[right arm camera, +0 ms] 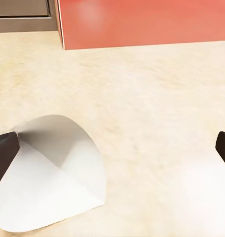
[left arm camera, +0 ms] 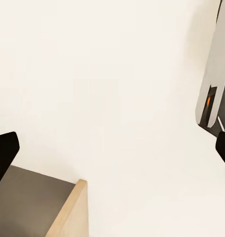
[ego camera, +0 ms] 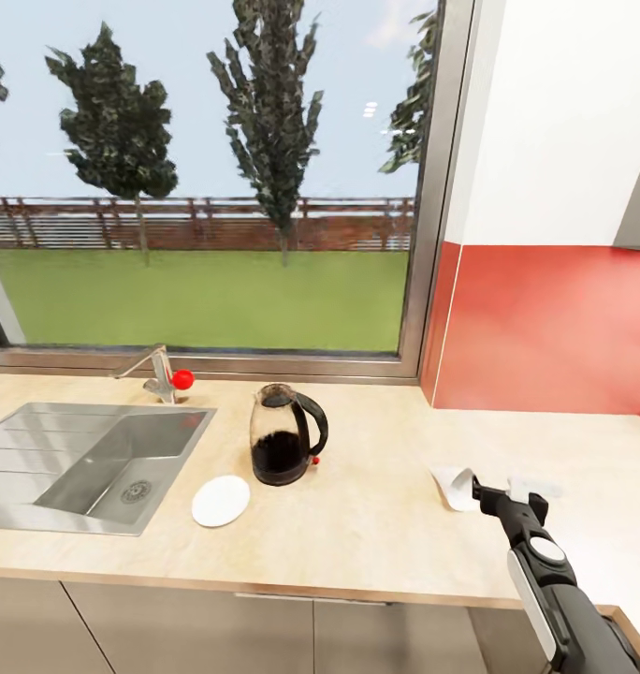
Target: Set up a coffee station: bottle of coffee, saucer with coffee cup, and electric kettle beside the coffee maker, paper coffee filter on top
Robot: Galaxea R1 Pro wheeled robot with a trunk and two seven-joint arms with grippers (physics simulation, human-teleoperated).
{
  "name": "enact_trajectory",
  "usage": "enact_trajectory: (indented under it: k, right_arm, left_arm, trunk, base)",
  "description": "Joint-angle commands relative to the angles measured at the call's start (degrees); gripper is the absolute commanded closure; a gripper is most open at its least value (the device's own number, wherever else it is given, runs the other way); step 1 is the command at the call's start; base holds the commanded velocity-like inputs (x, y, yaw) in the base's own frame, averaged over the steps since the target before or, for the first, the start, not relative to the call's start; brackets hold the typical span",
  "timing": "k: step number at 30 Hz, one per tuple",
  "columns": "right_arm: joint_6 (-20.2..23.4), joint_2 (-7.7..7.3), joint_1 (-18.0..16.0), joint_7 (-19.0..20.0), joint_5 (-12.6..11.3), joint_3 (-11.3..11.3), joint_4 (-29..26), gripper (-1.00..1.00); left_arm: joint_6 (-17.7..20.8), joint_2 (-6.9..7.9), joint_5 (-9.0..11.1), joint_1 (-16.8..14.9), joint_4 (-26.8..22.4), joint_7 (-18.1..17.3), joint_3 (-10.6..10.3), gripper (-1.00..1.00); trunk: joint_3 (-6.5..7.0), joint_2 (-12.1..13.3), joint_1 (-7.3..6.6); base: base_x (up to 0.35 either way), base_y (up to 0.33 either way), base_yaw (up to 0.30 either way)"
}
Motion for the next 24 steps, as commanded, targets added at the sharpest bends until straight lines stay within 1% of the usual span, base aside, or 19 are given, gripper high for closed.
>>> enact_trajectory:
  k: [1, 14, 18, 24]
  right_arm:
    - [0.2, -0.01, 0.0, -0.3, -0.5, 0.1, 0.1, -1.00]
    - [0.0, 0.04, 0.0, -0.3, -0.5, 0.1, 0.8, -1.00]
    - [0.0, 0.12, 0.0, -0.3, -0.5, 0.2, 3.6, -1.00]
    - [0.0, 0.13, 0.0, -0.3, -0.5, 0.2, 5.3, -1.00]
  left_arm:
    - [0.1, 0.00, 0.0, 0.0, 0.1, 0.1, 0.0, -1.00]
    - [0.1, 0.02, 0.0, 0.1, 0.1, 0.1, 0.0, -1.00]
    - [0.1, 0.15, 0.0, 0.1, 0.1, 0.1, 0.1, -1.00]
    - [0.1, 0.21, 0.0, 0.1, 0.1, 0.1, 0.1, -1.00]
  trunk:
    - [-0.02, 0.0, 0.02]
    - [-0.02, 0.0, 0.02]
    - [-0.02, 0.0, 0.02]
    - [-0.02, 0.0, 0.02]
  base:
    - [0.003, -0.002, 0.000]
    - [0.047, -0.037, 0.000]
    - [0.005, -0.003, 0.000]
    - [0.000, 0.000, 0.000]
